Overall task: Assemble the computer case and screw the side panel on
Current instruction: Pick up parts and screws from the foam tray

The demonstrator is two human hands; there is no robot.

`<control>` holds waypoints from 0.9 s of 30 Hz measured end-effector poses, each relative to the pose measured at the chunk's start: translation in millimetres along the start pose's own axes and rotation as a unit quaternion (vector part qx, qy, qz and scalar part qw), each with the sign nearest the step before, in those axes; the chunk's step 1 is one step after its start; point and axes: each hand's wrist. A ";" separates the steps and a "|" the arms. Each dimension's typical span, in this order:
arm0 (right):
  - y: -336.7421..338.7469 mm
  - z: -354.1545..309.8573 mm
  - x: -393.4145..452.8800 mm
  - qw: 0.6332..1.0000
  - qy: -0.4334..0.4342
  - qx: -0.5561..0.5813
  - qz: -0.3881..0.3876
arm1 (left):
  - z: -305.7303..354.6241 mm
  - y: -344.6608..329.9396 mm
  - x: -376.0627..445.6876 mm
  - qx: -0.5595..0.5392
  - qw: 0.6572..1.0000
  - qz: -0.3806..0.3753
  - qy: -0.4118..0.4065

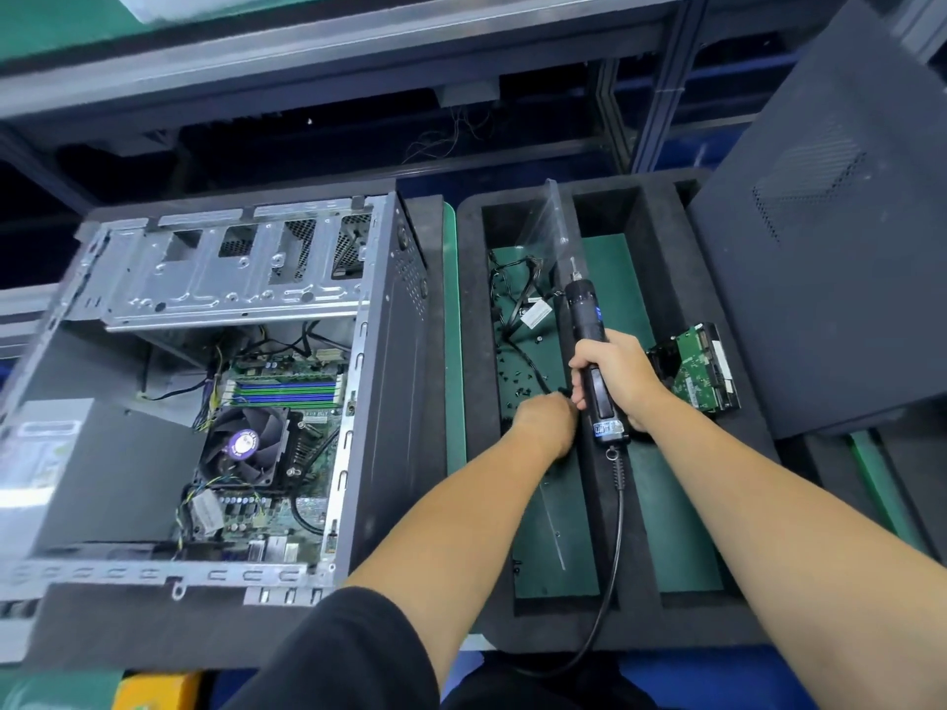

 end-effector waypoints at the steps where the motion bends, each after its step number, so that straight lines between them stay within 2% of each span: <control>1: -0.3 0.2 -0.3 1.000 0.001 0.000 0.001 | 1.0 -2.6 -0.4 -0.010 1.000 0.012 0.000; 5: 0.1 1.0 -0.8 1.000 0.005 -0.002 0.001 | -6.1 -11.6 -1.1 -0.062 0.997 0.049 0.013; 9: 0.8 1.9 0.2 1.000 0.011 -0.003 -0.001 | -6.2 -10.3 10.1 -0.083 0.986 0.094 0.111; 12: 1.5 2.7 1.0 1.000 0.011 -0.001 -0.004 | 9.6 -11.6 14.9 -0.092 0.976 0.033 0.193; 14: 2.4 3.6 1.7 1.000 0.011 0.003 -0.006 | 18.1 -16.2 20.2 -0.150 0.963 -0.018 0.225; 16: 2.9 3.8 2.6 1.000 0.009 0.005 -0.007 | 22.3 -21.3 24.7 -0.148 0.966 0.015 0.213; 20: 3.4 3.7 3.2 1.000 0.003 0.001 -0.010 | 29.0 -50.6 20.9 -0.025 0.988 0.074 0.137; 21: 3.1 3.7 2.7 1.000 0.003 0.002 -0.010 | 28.8 -55.9 18.9 -0.023 0.988 0.087 0.124; 25: 2.4 3.0 0.7 1.000 0.006 0.007 -0.011 | 25.6 -66.1 14.5 -0.132 0.979 0.145 0.061; 27: 1.1 1.9 -0.6 1.000 0.007 0.006 -0.008 | 24.6 -66.5 6.6 -0.122 0.978 0.161 0.046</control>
Point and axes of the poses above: each hand's wrist, its own x-axis towards the middle knuckle, its own y-axis out of the back of the hand, z = x × y, and after that the axes turned 8 degrees about -z, right-handed
